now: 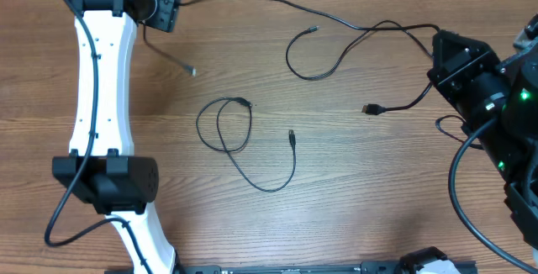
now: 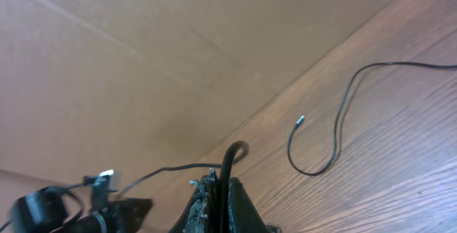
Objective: Untangle cables
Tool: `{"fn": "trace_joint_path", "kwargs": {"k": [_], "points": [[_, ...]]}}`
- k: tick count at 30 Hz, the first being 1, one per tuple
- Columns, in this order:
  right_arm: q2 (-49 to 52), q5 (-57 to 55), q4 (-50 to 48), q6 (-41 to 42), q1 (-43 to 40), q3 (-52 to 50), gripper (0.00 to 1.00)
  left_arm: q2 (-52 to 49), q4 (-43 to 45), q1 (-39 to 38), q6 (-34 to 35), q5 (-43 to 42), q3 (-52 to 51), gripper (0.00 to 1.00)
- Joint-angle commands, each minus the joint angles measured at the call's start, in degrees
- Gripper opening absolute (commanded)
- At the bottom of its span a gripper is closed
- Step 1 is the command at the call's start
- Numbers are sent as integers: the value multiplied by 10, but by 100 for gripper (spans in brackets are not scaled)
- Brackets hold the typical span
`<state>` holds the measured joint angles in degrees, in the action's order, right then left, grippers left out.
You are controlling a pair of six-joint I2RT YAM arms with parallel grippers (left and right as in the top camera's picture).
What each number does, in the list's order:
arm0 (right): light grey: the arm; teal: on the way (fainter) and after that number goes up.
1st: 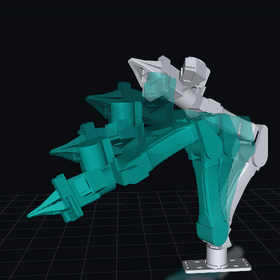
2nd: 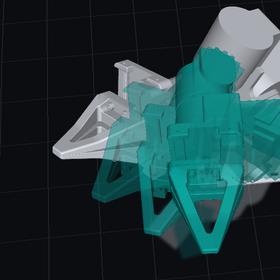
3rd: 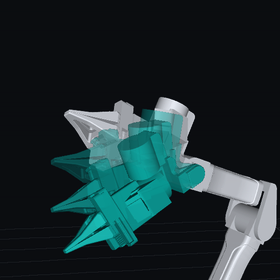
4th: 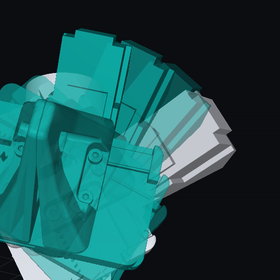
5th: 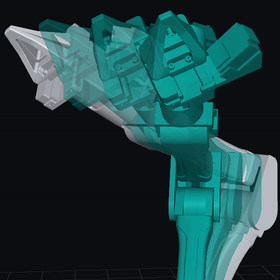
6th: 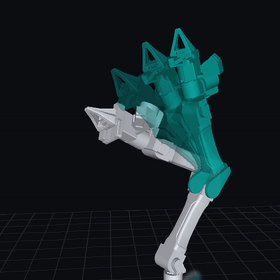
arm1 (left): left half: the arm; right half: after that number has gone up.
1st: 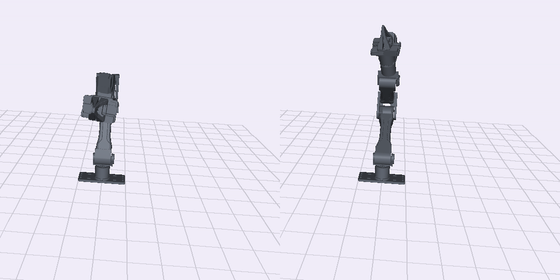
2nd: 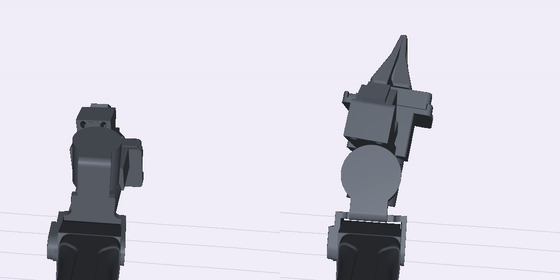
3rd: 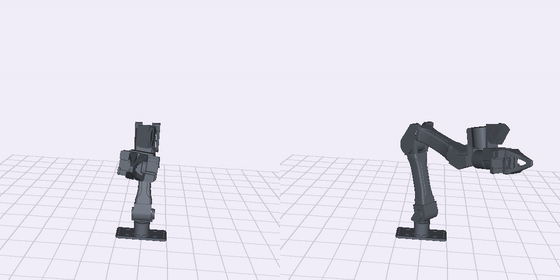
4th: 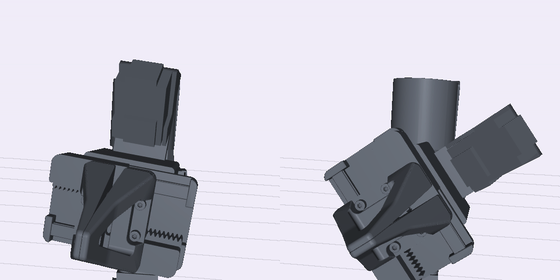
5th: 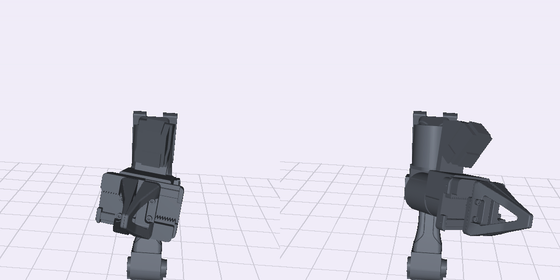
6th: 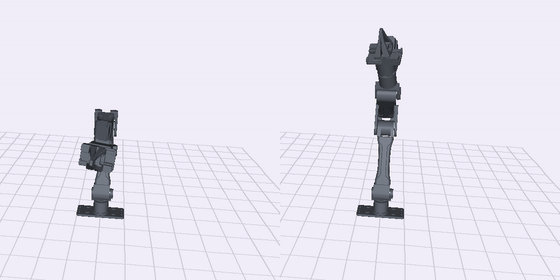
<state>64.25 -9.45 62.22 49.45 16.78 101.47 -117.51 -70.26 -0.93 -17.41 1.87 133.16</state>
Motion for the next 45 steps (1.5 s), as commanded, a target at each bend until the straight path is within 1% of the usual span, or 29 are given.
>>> {"fn": "trace_joint_path", "kwargs": {"k": [1, 5, 9, 15, 16, 19, 21, 23, 25, 27, 28, 30, 31, 33, 34, 35, 36, 38, 41, 43, 45], "points": [[-6, -9, 3, -10, -11, 14, 4, 3, -11, -3, -23, -57, 1, 4], [-6, -10, 12, -18, -27, 14, 4, 2, -26, -3, -23, -59, 1, 4], [-7, -11, 18, -34, -61, 14, 4, 2, -40, -2, -23, -57, 1, 4], [-6, -10, 31, -65, -141, 14, 4, 2, -65, -2, -24, -57, 1, 4], [-3, -10, 39, -65, -161, 14, 4, 2, -68, -2, -24, -58, 1, 6], [6, -4, 62, -69, -222, 14, 4, 3, -82, -2, -37, -68, 1, 23], [15, 21, 70, -88, -263, 14, 4, 3, -91, -3, -59, -96, 1, 27], [23, 54, 75, -95, -302, 14, 4, 3, -94, -4, -64, -126, 1, 36], [31, 87, 79, -95, -334, 14, 4, 3, -97, -5, -64, -160, 1, 56], [37, 122, 80, -108, -354, 14, 4, 3, -97, -9, -64, -191, 1, 80], [40, 133, 80, -108, -360, 14, 4, 3, -98, -12, -69, -207, 1, 84], [42, 136, 81, -108, -362, 14, 4, 3, -104, -23, -106, -256, 1, 84], [43, 134, 80, -108, -362, 14, 4, 3, -110, -36, -144, -299, 1, 81], [43, 128, 78, -108, -363, 14, 4, 3, -112, -53, -163, -309, 1, 73], [44, 121, 77, -108, -366, 14, 4, 3, -112, -66, -168, -304, 1, 65], [45, 118, 77, -108, -368, 14, 4, 3, -112, -72, -169, -301, 1, 63], [46, 114, 77, -108, -371, 14, 4, 3, -113, -80, -169, -296, 1, 64], [48, 111, 78, -108, -381, 14, 4, 3, -120, -94, -176, -285, 1, 72], [50, 110, 78, -108, -402, 14, 4, 3, -125, -108, -180, -251, 1, 72], [50, 111, 78, -110, -419, 14, 4, 3, -130, -113, -180, -231, 1, 75], [50, 111, 78, -111, -441, 14, 4, 3, -138, -114, -182, -222, 1, 75]]}}
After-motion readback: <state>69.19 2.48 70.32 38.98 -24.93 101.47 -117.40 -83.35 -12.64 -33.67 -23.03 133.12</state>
